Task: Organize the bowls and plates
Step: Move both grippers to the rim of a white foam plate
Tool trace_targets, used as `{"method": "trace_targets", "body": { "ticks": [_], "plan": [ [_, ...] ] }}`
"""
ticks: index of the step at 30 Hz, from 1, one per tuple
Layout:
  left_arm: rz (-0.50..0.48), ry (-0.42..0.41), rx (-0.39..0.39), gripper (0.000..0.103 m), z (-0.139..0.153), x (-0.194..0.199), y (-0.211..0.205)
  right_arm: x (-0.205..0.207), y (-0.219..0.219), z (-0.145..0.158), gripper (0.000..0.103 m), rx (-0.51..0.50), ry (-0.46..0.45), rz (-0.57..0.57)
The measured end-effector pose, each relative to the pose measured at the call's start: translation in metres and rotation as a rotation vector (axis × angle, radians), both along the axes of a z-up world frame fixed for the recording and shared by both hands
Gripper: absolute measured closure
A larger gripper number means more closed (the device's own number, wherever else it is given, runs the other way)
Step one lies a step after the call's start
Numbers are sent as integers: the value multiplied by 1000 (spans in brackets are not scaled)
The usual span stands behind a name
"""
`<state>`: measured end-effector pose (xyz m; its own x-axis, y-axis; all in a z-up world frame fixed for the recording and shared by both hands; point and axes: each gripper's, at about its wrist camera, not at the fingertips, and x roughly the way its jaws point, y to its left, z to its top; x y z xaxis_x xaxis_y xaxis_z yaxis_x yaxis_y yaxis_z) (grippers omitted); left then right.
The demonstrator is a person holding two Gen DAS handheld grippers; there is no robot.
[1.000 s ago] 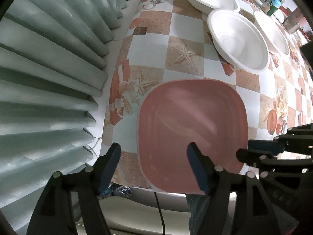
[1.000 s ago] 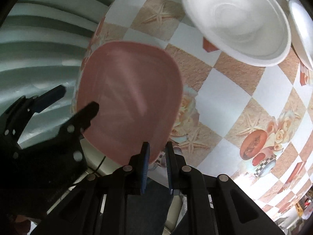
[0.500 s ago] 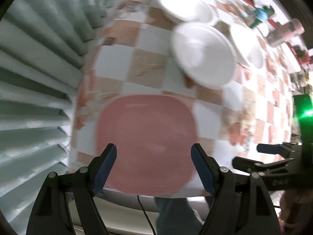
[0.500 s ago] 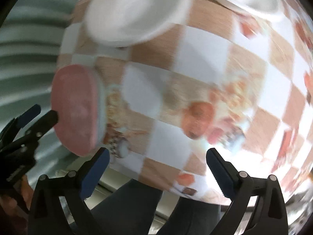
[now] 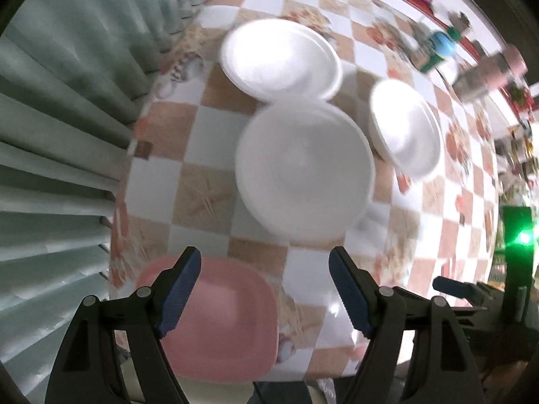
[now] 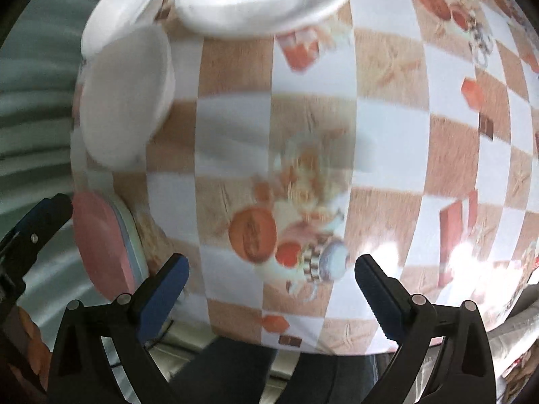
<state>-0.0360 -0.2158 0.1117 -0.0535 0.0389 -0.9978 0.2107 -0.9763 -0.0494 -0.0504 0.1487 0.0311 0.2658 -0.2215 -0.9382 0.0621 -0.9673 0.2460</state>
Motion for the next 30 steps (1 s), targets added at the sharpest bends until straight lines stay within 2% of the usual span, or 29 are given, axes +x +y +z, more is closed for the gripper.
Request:
{"method": "trace_targets", "body": {
  "ticks": [6,9,17,24,29,30],
  "plan": [
    [34,-23,-54,22,-11,-17,-11,-32,-6,4,3,-6,29,-44],
    [26,-19,-108,22,-15,-23,-13,-47,-16,-2,3,1,31,-45],
    [54,-34,-172,22,-38,-45,-28,-72,-49,-21,3,17,40,-62],
    [30,-64,-173,22,-62,-68,-26,-87,-68,-31,3,24,55,-56],
    [19,-80,-176,22,-76,-77,-27,-82,-89,-41,4,39,67,-26],
    [8,-86,-182,22,-80,-80,-25,-82,-93,-42,8,40,72,-22]
  ]
}}
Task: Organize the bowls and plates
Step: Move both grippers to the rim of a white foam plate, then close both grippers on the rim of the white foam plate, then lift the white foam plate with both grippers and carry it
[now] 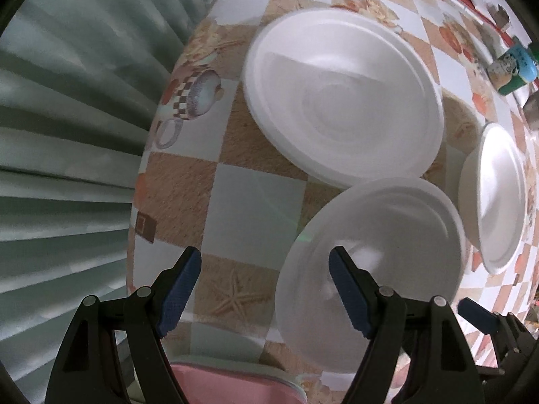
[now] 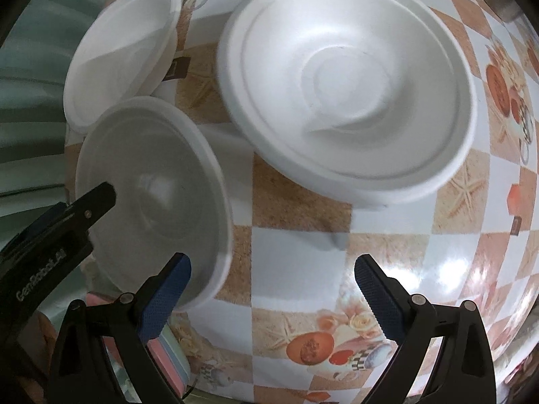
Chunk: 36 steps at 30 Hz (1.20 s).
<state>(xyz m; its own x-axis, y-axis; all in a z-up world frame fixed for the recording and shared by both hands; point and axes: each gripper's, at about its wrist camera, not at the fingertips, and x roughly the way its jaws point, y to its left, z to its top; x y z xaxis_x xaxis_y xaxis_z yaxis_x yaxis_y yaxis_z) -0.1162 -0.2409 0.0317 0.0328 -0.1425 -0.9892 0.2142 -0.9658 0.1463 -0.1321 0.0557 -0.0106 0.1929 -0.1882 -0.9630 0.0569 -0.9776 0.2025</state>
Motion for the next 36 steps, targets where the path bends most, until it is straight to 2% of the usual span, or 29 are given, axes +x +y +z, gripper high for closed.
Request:
{"method": "trace_targets", "body": {
  "ticks": [1,3,8,10,11,12,13,19,25,31,36],
  "plan": [
    [-9,-8,-3,22,-4,-3,2,2,-8,-2,12,-5,3,3],
    [-7,-20,-7,25,-8,-4,1,3,-19,-4,31,-28,-5,4],
    [3,-36,57,50,-17,-7,2,4,-41,-14,32,-49,-14,-14],
    [-16,-35,63,64,-17,-10,7,3,-46,-12,46,-49,7,2],
    [-34,-36,63,69,-17,-11,11,1,-50,-10,66,-78,21,11],
    [-49,-38,50,71,-17,-12,15,-1,-54,-11,82,-122,10,15],
    [-44,-42,55,72,-18,-12,15,-2,-57,-13,85,-148,-8,20],
    [-93,-59,61,75,-22,-3,28,3,-53,-15,86,-163,-19,8],
    [-151,-90,69,75,-30,18,64,20,-42,-16,86,-134,-26,26],
    [-252,-154,88,75,-39,51,118,48,-17,-17,85,-99,-42,33],
    [-371,-199,113,75,-49,87,172,70,17,-24,85,-55,-63,-14]
  ]
}}
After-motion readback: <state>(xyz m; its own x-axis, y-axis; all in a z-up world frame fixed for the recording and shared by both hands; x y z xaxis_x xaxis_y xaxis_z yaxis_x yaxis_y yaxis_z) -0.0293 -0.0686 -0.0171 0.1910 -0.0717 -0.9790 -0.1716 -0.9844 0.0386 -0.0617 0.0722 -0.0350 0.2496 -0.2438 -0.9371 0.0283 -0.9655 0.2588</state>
